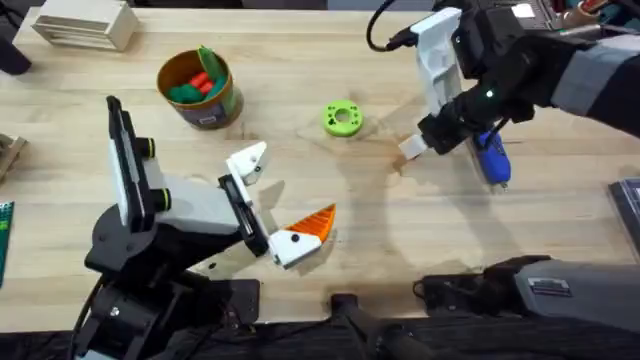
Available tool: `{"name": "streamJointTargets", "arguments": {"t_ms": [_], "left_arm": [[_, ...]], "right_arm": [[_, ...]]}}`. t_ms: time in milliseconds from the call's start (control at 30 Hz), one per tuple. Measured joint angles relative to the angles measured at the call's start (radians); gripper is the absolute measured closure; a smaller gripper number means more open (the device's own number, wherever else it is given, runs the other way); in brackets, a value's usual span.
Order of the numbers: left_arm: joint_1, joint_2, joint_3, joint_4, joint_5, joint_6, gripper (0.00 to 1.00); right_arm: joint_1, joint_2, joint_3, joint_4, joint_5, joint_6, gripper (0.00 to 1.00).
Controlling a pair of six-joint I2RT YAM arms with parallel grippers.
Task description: Pick up the gripper from the table and insert it into the empty holder that is missing its gripper. Then pick up a screw, insert it into the mounting hole, and use the screwdriver to tighten it. Finally, clean up the table by picking up the vegetable and placing it into the bucket.
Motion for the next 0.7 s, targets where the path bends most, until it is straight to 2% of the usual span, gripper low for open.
{"name": "streamJointTargets", "arguments": {"t_ms": [267, 500, 567, 600, 667, 700], "left_arm": [[0.0, 0.0, 0.0, 0.0, 0.0, 0.0, 0.014], [0.0, 0.0, 0.0, 0.0, 0.0, 0.0, 0.014], [0.0, 0.0, 0.0, 0.0, 0.0, 0.0, 0.014], [0.0, 0.0, 0.0, 0.0, 0.0, 0.0, 0.014], [0.0, 0.0, 0.0, 0.0, 0.0, 0.0, 0.014], [0.0, 0.0, 0.0, 0.0, 0.0, 0.0, 0.014]], "right_arm": [[0.0, 0.0, 0.019, -0.034, 0.04, -0.003, 0.564], [0.0, 0.0, 0.026, -0.047, 0.04, -0.003, 0.638], [0.0, 0.0, 0.026, -0.047, 0.04, -0.003, 0.698], [0.0, 0.0, 0.026, -0.047, 0.041, -0.006, 0.764], [0.0, 0.0, 0.027, -0.045, 0.041, -0.006, 0.964], [0.0, 0.0, 0.029, -0.045, 0.041, -0.007, 0.983]]}}
